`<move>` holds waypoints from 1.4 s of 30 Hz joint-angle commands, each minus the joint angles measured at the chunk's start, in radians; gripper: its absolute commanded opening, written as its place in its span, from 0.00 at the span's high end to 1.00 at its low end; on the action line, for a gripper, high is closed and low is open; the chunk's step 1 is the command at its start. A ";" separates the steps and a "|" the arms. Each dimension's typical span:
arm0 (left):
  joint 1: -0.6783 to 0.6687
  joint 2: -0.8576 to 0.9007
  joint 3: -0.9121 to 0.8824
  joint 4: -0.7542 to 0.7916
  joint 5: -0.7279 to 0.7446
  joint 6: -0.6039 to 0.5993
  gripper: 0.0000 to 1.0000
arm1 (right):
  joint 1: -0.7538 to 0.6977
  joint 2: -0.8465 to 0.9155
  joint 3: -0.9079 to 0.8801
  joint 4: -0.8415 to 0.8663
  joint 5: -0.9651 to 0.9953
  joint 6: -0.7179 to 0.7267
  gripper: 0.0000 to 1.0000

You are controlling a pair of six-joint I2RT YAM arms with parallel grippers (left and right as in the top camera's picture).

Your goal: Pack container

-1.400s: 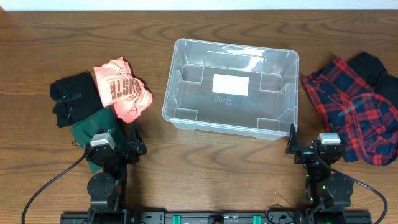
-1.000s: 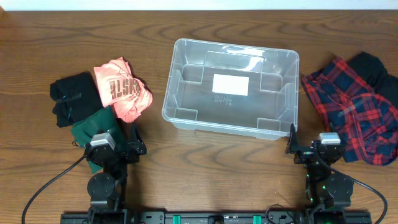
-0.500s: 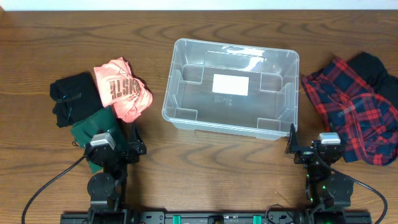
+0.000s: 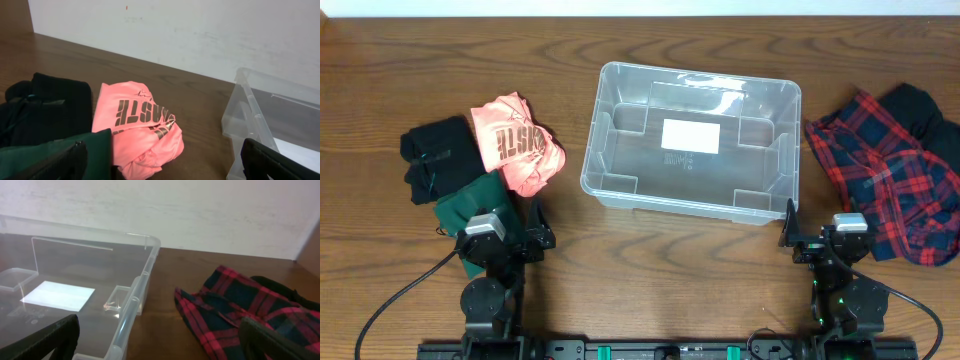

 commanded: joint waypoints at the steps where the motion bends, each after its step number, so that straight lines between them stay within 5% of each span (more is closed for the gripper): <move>1: -0.003 0.001 -0.026 -0.027 0.002 0.006 0.02 | 0.005 -0.003 -0.003 -0.003 -0.008 -0.008 0.01; 14: -0.003 0.004 -0.008 -0.033 0.017 0.002 0.02 | 0.005 -0.003 0.010 0.045 -0.009 0.020 0.01; 23: -0.003 0.199 0.266 -0.213 0.070 -0.012 0.02 | 0.005 0.080 0.233 -0.142 0.018 0.078 0.01; 34: -0.003 0.681 0.749 -0.494 0.071 -0.013 0.02 | -0.038 0.700 0.834 -0.622 0.055 0.077 0.01; 37: -0.003 0.763 0.833 -0.592 0.071 -0.013 0.02 | -0.085 0.929 1.059 -0.874 0.053 0.078 0.01; 42: -0.003 0.805 0.858 -0.616 0.071 -0.013 0.02 | -0.093 1.154 1.291 -1.037 0.048 0.055 0.01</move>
